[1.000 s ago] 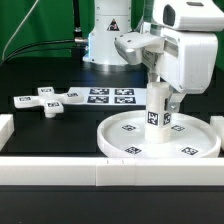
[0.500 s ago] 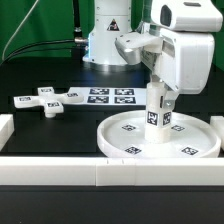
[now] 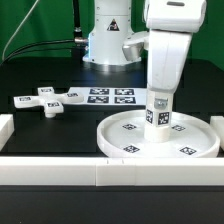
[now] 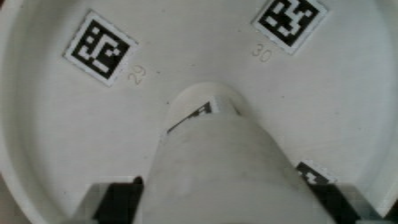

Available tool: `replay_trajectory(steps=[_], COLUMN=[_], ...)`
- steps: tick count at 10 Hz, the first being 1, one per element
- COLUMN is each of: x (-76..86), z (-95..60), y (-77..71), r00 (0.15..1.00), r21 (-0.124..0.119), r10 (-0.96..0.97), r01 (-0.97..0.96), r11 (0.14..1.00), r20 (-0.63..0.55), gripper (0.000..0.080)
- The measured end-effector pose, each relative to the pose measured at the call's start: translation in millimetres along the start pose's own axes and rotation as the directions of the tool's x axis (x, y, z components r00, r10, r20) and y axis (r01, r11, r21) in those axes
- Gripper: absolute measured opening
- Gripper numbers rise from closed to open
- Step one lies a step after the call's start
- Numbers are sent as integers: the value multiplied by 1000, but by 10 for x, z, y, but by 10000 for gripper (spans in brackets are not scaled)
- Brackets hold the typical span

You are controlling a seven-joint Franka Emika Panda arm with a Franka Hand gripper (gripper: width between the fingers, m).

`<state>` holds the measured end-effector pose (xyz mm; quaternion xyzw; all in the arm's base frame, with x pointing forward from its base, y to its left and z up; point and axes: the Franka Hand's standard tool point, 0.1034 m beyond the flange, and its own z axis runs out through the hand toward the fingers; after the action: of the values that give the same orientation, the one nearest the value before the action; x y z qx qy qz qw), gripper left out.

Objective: Assemble round table

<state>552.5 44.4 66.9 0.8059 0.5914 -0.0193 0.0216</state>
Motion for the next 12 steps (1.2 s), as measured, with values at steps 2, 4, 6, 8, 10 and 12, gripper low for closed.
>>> replay_trajectory(steps=[2, 4, 6, 8, 10, 12], x=[0, -5, -22, -19, -17, -21], z=[-1, -2, 2, 2, -12, -9], y=[1, 4, 6, -2, 11, 22], r00=[990, 952, 848, 680, 551, 454], r21=[0, 5, 31, 47, 45, 52], r10=[138, 305, 530, 733, 834, 891], r01=[-138, -305, -529, -732, -833, -889], r11=[990, 952, 848, 679, 551, 455], r20=[0, -7, -19, -10, -12, -20], gripper=[407, 407, 407, 409, 409, 409])
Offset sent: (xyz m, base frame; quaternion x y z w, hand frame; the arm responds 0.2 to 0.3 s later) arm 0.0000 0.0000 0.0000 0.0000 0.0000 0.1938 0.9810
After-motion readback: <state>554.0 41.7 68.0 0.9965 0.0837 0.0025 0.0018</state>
